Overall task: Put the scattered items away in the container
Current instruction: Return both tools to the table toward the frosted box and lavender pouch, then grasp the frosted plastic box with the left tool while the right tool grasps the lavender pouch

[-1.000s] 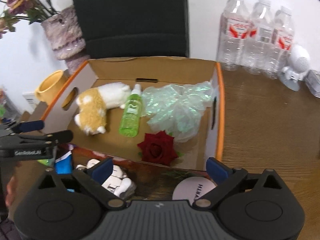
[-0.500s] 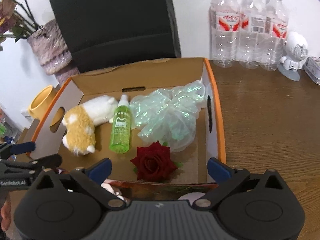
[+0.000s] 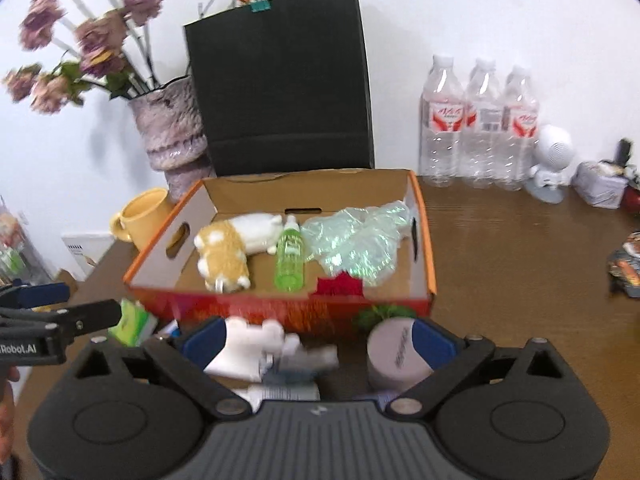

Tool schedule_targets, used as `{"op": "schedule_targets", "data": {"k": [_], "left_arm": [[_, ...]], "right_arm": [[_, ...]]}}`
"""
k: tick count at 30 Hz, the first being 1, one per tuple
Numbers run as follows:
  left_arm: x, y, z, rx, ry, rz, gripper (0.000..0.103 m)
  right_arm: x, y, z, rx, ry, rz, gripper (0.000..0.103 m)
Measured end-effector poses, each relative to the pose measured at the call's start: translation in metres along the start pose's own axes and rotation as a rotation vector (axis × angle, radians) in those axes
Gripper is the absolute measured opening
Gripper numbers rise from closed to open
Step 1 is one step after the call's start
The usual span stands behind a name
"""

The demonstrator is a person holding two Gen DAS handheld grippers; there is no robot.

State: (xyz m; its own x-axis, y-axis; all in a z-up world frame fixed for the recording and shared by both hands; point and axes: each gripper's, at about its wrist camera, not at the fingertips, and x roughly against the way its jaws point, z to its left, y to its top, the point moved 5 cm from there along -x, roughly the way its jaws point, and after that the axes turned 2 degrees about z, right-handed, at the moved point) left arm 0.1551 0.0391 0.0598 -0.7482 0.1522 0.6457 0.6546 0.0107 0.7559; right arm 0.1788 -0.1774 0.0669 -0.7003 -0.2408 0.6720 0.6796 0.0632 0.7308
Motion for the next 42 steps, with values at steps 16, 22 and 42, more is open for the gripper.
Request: {"op": "schedule_targets", "data": {"k": [16, 22, 42], "left_arm": [[-0.029, -0.112, -0.061, -0.133, -0.009, 0.079, 0.078], [0.001, -0.137, -0.039, -0.135, 0.003, 0.050, 0.067], [0.017, -0.154, -0.020, -0.037, 0.068, -0.027, 0.078]], "right_arm": [[-0.010, -0.117, -0.020, 0.003, 0.022, -0.015, 0.061], [0.018, -0.154, 0.023, 0.113, 0.065, 0.103, 0.014], [0.042, -0.180, 0.066, 0.185, 0.333, 0.148, 0.013]]}}
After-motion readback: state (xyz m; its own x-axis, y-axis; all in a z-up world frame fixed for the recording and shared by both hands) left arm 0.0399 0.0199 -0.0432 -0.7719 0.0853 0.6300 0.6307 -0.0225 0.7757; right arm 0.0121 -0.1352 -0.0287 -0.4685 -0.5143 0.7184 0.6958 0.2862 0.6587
